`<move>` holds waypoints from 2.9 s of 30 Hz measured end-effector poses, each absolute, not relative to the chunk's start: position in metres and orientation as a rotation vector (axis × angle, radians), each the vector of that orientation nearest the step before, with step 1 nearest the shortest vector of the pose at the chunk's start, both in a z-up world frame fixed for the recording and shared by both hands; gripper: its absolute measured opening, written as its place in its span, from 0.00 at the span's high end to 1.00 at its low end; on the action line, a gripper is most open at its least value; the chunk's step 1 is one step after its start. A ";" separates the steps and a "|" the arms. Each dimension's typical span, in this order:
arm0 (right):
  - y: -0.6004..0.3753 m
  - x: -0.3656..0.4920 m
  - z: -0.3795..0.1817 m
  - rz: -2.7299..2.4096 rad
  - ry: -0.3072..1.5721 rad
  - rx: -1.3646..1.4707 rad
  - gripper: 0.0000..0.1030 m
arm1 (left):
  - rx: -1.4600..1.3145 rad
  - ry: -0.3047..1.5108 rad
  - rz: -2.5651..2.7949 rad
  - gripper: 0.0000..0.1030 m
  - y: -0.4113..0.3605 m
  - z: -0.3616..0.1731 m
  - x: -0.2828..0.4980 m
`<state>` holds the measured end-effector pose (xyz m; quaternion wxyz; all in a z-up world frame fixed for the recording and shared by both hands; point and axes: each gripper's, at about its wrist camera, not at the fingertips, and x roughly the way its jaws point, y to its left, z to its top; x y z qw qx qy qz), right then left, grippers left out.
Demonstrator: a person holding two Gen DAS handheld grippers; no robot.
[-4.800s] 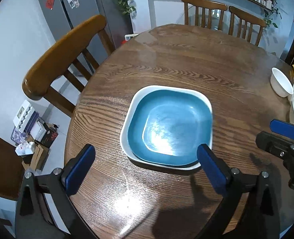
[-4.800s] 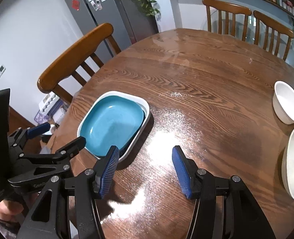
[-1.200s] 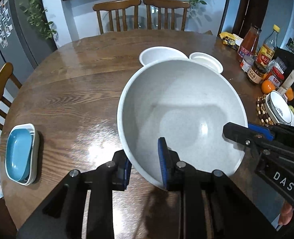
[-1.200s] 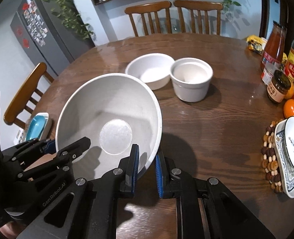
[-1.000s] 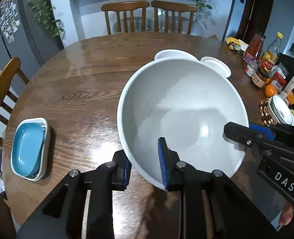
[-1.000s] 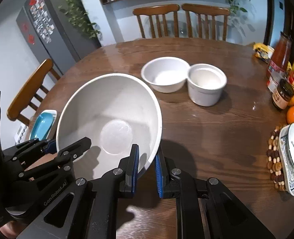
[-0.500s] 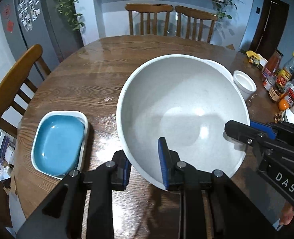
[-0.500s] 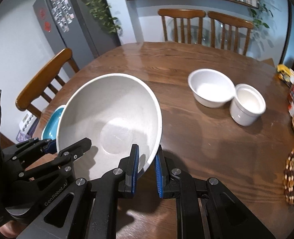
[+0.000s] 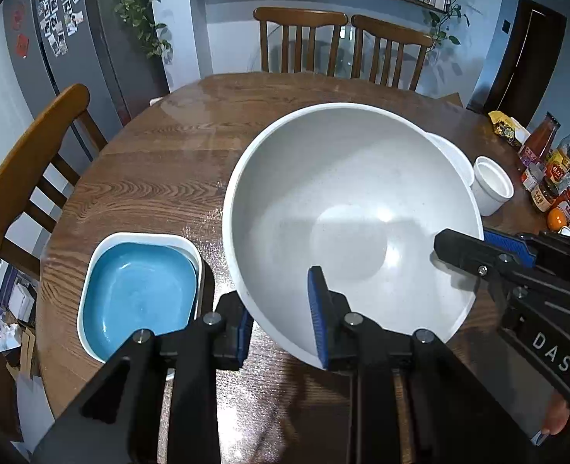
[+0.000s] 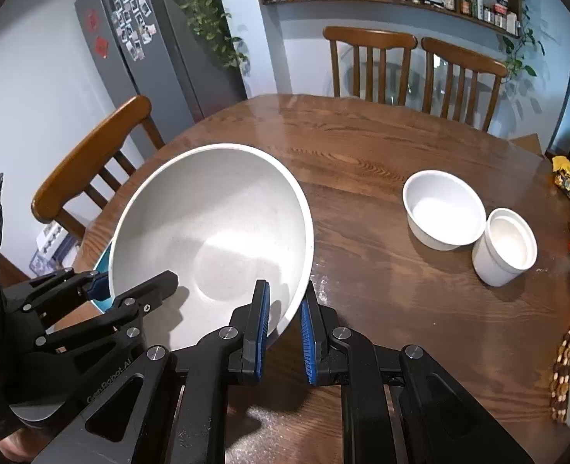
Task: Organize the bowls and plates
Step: 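Carry the large white bowl with both grippers beside the teal dish stack, then lower the large white bowl onto the table and open both grippers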
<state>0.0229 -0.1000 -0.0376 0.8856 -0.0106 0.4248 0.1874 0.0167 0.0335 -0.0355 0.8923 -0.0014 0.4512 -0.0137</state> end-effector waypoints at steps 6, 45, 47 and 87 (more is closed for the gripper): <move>-0.095 0.034 -0.054 0.381 0.941 -0.015 0.84 | -0.002 0.987 -0.037 0.76 0.039 -0.053 0.027; -0.084 0.064 -0.100 0.381 1.109 0.020 0.83 | 0.029 1.134 -0.013 0.73 0.043 -0.106 0.058; -0.085 0.064 -0.100 0.384 1.106 0.028 0.82 | 0.027 1.134 -0.014 0.73 0.043 -0.106 0.058; -0.177 -0.004 -0.076 0.306 0.974 0.285 0.56 | 0.056 1.043 -0.050 0.17 0.011 -0.062 0.013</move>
